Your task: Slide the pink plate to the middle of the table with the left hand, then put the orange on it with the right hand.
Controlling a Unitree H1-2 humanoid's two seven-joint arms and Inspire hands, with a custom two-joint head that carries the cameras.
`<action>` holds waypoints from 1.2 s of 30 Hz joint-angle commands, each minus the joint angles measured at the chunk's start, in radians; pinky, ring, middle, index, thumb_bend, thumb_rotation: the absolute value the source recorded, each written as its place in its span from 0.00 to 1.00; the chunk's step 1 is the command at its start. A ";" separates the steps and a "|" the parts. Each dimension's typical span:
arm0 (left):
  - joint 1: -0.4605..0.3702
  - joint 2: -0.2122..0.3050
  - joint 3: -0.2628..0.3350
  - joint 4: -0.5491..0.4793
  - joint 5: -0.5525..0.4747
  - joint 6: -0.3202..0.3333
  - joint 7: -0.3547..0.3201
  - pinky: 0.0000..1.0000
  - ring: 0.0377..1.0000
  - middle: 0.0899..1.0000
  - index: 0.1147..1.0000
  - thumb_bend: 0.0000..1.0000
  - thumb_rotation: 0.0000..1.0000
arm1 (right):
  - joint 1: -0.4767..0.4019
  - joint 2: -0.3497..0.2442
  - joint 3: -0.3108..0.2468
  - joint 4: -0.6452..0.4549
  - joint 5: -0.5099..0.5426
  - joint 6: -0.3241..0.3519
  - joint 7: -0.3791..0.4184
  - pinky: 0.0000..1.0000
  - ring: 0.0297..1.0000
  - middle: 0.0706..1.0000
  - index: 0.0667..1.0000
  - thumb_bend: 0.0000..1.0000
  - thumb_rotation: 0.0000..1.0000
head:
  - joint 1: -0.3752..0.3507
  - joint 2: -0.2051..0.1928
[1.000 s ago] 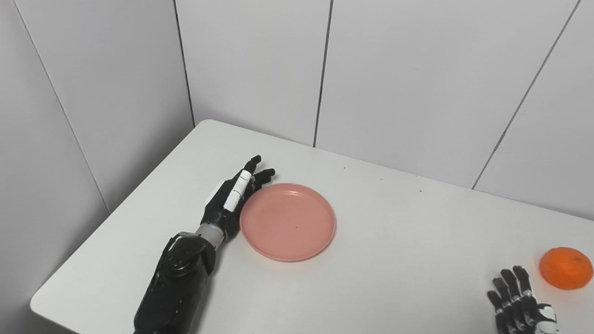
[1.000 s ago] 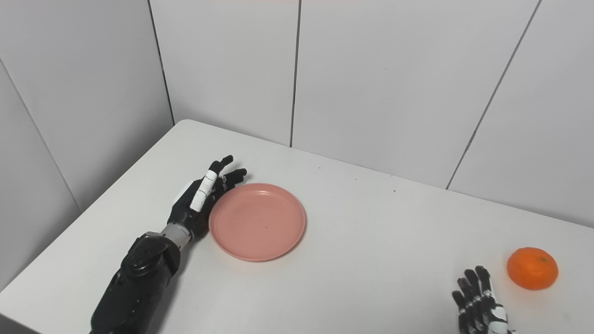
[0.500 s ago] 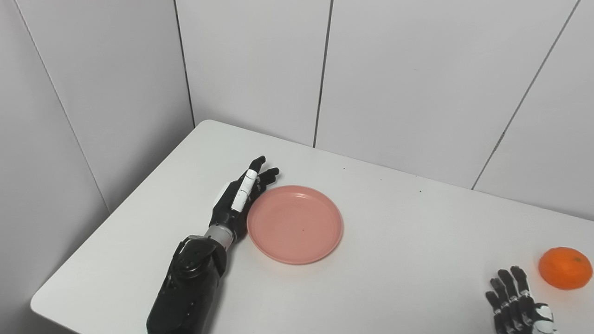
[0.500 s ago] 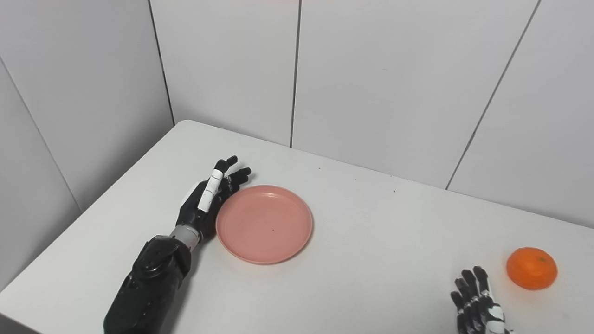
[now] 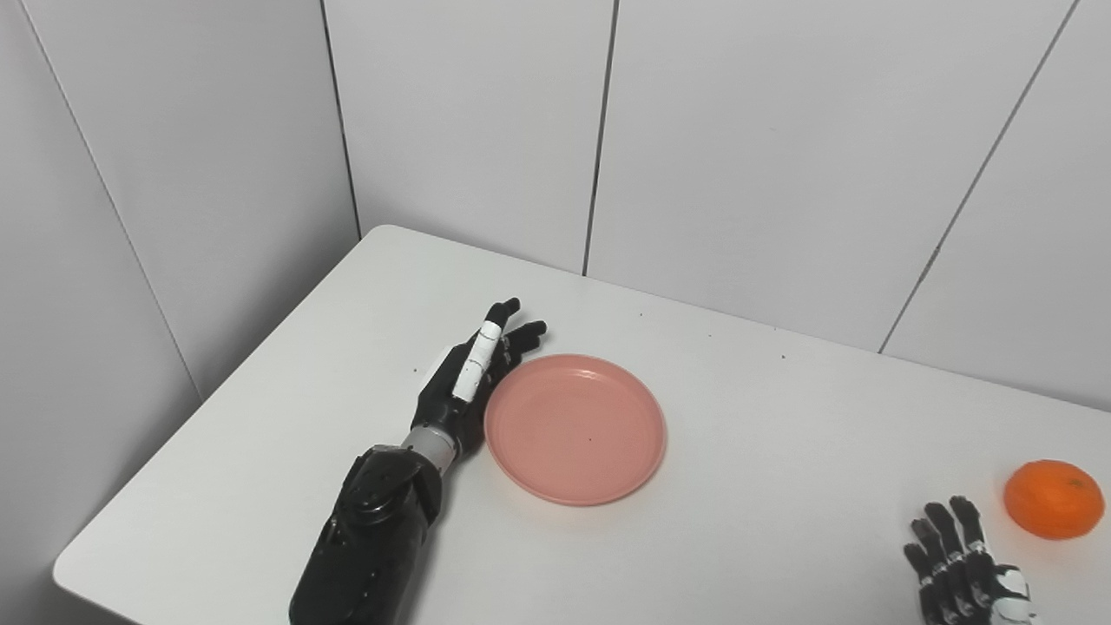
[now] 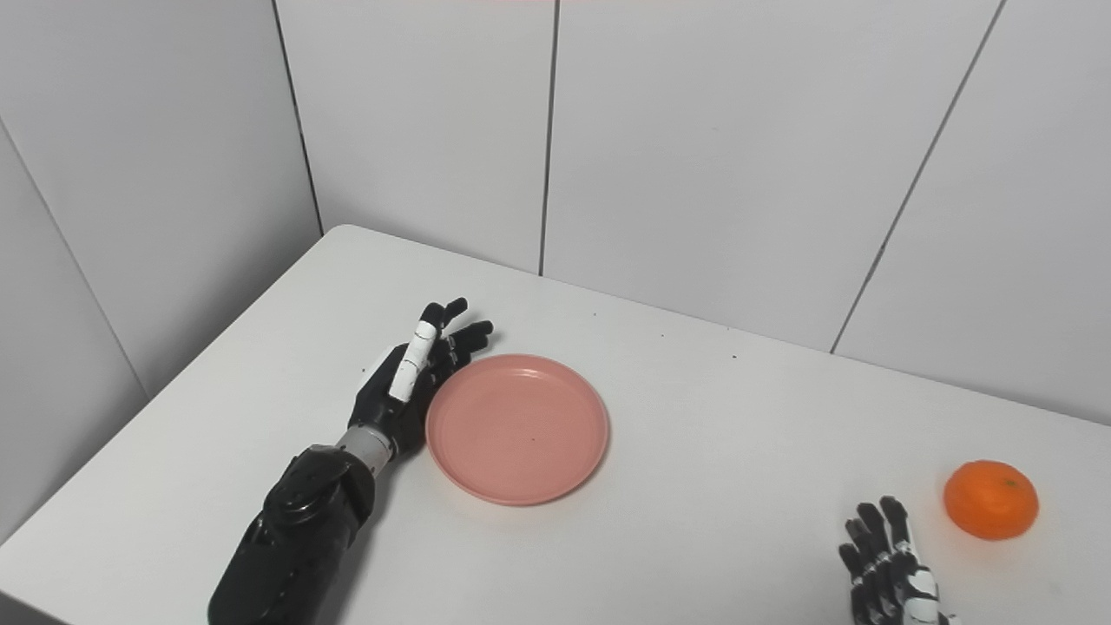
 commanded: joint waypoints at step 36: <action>0.025 -0.137 -0.135 0.016 0.074 -0.026 -0.022 0.89 0.87 0.80 0.93 0.91 0.83 | 0.061 0.036 0.030 0.007 -0.007 -0.008 0.007 0.97 0.95 0.94 0.98 0.76 1.00 | -0.087 0.033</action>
